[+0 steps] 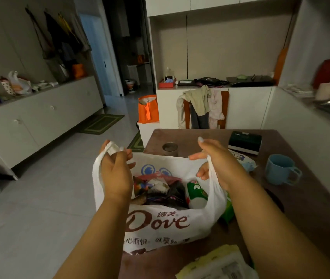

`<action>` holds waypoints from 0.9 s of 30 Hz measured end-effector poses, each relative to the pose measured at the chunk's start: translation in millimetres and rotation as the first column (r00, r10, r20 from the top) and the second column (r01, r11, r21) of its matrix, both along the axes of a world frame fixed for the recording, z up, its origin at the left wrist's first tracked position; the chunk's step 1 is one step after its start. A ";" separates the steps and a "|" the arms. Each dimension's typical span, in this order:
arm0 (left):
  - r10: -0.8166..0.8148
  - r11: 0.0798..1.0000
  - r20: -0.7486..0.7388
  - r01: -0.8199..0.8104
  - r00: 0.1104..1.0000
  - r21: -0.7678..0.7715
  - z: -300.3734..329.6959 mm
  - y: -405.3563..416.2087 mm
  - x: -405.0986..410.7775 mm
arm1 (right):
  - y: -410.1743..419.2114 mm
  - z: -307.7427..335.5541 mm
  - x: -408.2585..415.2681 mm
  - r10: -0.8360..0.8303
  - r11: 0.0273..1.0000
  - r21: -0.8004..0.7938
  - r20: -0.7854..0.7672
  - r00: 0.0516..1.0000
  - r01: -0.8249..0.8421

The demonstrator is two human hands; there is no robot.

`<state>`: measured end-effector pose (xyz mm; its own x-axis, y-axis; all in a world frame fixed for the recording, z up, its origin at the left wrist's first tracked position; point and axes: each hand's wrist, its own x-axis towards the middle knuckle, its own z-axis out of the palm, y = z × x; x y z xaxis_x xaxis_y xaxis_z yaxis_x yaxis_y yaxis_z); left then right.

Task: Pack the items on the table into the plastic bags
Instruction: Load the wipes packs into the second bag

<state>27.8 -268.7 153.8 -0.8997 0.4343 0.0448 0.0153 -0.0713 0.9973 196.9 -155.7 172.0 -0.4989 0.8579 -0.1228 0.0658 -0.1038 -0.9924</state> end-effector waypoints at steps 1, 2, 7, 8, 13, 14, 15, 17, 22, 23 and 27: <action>-0.001 1.000 0.010 0.001 1.000 -0.015 0.6 1.6 2.1 | 1.3 -3.1 -1.4 0.000 1.000 -0.004 0.034 0.999 0.000; -0.001 1.000 0.007 0.001 1.000 -0.022 1.0 3.5 4.4 | 2.6 -5.6 -2.1 -0.007 1.000 0.005 0.069 0.998 0.007; -0.024 0.992 0.146 0.042 0.989 -0.122 2.2 12.3 11.0 | 7.8 -13.4 7.4 -0.029 0.999 0.044 0.244 0.969 0.019; -0.059 0.984 0.221 0.094 0.973 -0.150 3.6 15.4 13.0 | 10.4 -14.3 11.0 -0.056 0.995 0.096 0.302 0.952 0.028; -0.261 0.929 0.279 0.319 0.924 -0.187 23.2 39.8 32.2 | 24.3 -5.4 32.8 -0.062 0.986 0.165 0.440 0.896 -0.012; -0.283 0.926 0.249 0.331 0.926 -0.181 25.8 47.1 35.4 | 30.0 -2.5 38.9 -0.061 0.986 0.164 0.458 0.887 -0.017; -0.299 0.922 0.220 0.341 0.928 -0.182 30.3 54.7 38.8 | 37.4 0.4 45.8 -0.062 0.988 0.153 0.463 0.884 -0.011; -0.323 0.911 0.185 0.358 0.928 -0.205 39.8 72.0 44.5 | 58.8 3.5 60.7 -0.091 0.993 0.112 0.438 0.894 0.046; -0.404 0.866 0.084 0.411 0.911 -0.286 57.0 125.5 53.0 | 133.3 -4.1 87.8 -0.221 0.974 0.039 0.393 0.893 0.224; -0.422 0.849 0.069 0.421 0.904 -0.319 57.3 136.9 53.5 | 145.9 -8.8 88.1 -0.226 0.971 0.024 0.400 0.888 0.236; -0.508 0.744 0.079 0.483 0.858 -0.462 51.4 184.5 48.5 | 187.4 -38.1 78.8 -0.236 0.970 0.058 0.452 0.860 0.236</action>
<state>76.4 -84.1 205.1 -0.5539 0.7996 -0.2318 0.1544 0.3722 0.9152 275.7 31.6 133.9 -0.1713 0.9431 -0.2850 0.4811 -0.1724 -0.8596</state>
